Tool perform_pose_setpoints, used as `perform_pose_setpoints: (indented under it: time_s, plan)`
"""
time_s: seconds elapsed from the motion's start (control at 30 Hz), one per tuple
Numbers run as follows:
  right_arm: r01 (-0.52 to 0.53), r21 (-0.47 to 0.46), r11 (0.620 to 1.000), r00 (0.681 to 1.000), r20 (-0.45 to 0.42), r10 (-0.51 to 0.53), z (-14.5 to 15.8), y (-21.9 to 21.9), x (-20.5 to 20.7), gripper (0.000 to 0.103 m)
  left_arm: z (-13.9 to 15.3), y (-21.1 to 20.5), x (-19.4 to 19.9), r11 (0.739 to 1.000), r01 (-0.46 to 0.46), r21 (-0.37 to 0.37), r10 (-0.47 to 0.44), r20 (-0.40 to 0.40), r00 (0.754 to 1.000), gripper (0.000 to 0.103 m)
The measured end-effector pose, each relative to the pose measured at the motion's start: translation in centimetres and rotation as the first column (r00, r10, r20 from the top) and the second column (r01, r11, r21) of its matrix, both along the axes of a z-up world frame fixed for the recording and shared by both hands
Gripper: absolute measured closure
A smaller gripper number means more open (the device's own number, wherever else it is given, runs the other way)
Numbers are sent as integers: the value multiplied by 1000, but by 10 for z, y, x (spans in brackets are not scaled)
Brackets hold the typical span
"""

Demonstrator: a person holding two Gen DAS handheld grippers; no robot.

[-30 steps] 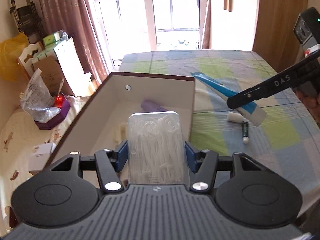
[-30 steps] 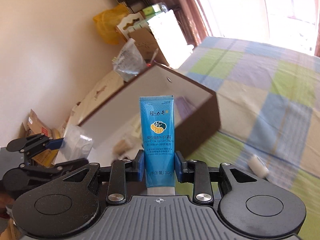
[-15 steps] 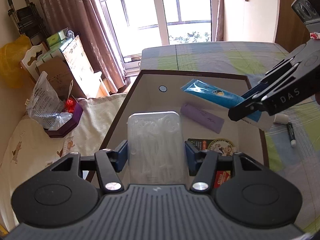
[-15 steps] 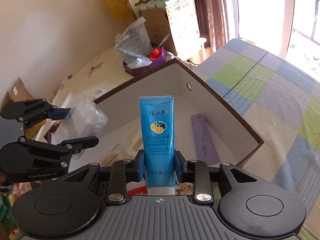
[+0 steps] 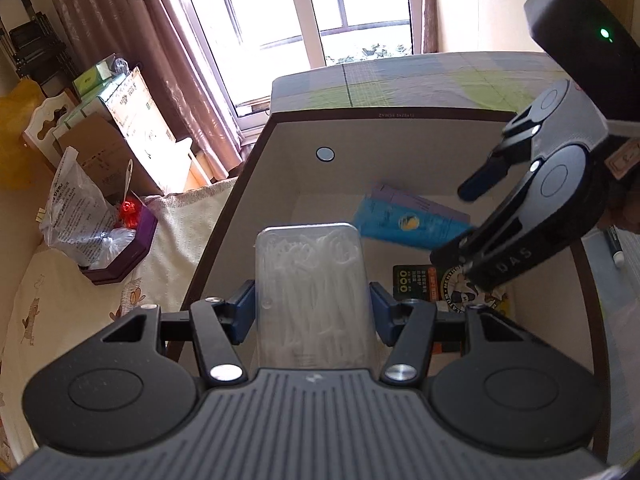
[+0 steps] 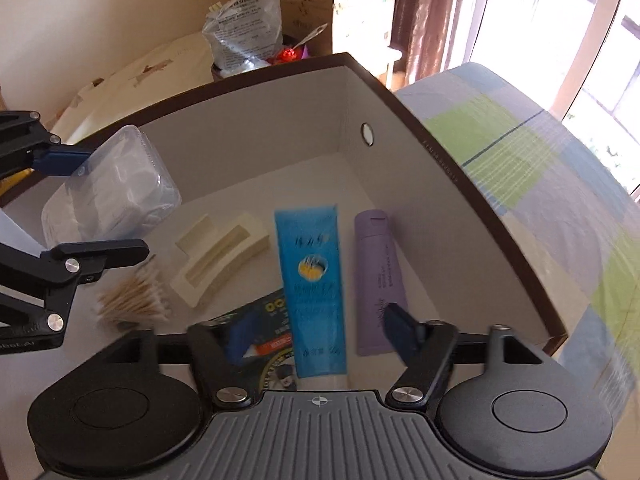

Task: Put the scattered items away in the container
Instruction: 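Lift the floss case and blue tube and carry them over the box, then open both grippers to drop the floss case and blue tube into the box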

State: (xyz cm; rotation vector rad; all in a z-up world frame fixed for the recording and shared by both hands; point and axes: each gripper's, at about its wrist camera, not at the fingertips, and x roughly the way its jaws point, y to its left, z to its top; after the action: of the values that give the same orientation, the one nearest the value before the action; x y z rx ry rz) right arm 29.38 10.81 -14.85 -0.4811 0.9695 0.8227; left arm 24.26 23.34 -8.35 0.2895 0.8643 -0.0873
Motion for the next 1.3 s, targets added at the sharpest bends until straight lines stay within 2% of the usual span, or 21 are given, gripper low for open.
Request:
perform_pose_setpoints:
  time_s: [0.23, 0.4, 0.7, 0.73, 0.8, 0.83, 0.9, 0.93, 1.07, 1.3]
  plan:
    - [19, -7, 1000, 1000, 7, -18, 6, -24, 4, 26, -10, -5, 7, 1000, 15, 10, -15, -12, 1000, 49]
    - [2, -18, 1000, 999, 32, -2, 14, -25, 8, 26, -15, -14, 18, 999, 28, 24, -28, -18, 999, 49]
    - [-29, -59, 998, 996, 87, 34, 17, -28, 12, 25, -17, -31, 41, 998, 55, -39, -55, 13, 998, 48]
    - [-44, -58, 997, 996, 81, 49, 17, -29, 11, 25, -18, -32, 43, 998, 48, -42, -48, 9, 999, 47]
    - [-77, -53, 996, 995, 65, 81, 18, -31, 9, 25, -21, -32, 47, 998, 34, -47, -35, -7, 999, 38]
    - [-96, -50, 994, 993, 61, 99, 19, -31, 7, 24, -22, -31, 47, 998, 31, -50, -31, -13, 999, 38]
    - [-131, -41, 991, 989, 59, 133, 20, -32, 2, 9, -23, -30, 46, 998, 27, -55, -28, -28, 999, 38]
    - [-140, -38, 989, 988, 57, 142, 20, -32, 0, 7, -23, -28, 45, 998, 22, -55, -24, -37, 999, 38]
    - [-168, -33, 985, 985, 44, 170, 20, -32, -5, 7, -23, -21, 40, 999, -4, -44, 1, -81, 997, 37]
    - [-194, -48, 980, 981, 19, 195, 24, -29, -13, 7, -18, -19, 28, 999, -51, 15, 53, -154, 987, 26]
